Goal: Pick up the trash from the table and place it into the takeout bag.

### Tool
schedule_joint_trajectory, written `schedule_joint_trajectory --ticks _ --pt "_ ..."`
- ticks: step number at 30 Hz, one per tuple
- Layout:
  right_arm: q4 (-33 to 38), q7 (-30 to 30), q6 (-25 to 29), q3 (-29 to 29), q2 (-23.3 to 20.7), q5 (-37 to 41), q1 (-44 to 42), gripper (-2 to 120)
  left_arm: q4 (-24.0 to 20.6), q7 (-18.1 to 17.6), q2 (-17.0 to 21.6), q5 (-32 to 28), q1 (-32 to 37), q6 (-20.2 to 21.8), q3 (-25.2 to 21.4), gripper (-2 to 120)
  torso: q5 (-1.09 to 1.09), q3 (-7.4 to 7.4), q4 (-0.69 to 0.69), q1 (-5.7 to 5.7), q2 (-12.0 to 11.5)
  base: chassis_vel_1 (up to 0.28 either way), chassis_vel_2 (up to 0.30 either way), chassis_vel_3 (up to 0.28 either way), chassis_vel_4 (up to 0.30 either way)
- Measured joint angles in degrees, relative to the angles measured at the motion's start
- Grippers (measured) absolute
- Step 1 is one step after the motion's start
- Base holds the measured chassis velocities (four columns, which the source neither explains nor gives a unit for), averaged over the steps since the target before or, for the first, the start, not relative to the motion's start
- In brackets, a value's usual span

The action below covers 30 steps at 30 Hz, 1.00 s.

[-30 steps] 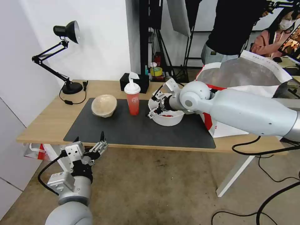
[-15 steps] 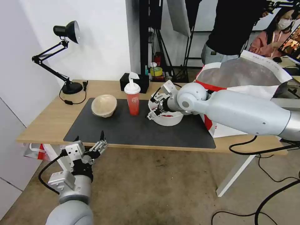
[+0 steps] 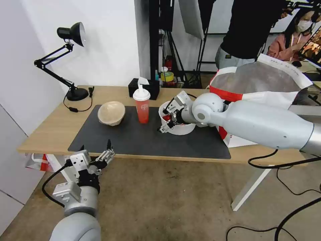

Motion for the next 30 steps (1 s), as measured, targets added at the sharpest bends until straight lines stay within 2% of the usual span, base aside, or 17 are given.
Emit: schedule_joint_trajectory --ticks 8,17,30 --pt "0.6 -0.2 0.0 -0.1 -1.0 -0.5 -0.2 100 0.5 -0.3 0.7 -0.9 -1.0 0.1 -0.1 100 0.0 0.0 0.0 0.0 0.0 0.0 0.0 0.0 0.0" --pt "-0.5 -4.3 0.0 -0.6 -2.6 -4.9 -0.1 100 0.9 -0.4 0.2 -0.9 -1.0 0.2 0.1 100 0.0 0.0 0.0 0.0 0.0 0.0 0.0 0.0 0.0" --pt "-0.8 -5.9 0.0 0.8 -5.3 -6.6 -1.6 100 1.0 -0.5 -0.2 -0.4 -0.7 0.3 0.5 100 0.01 0.0 -0.01 0.0 0.0 0.0 0.0 0.0 0.0"
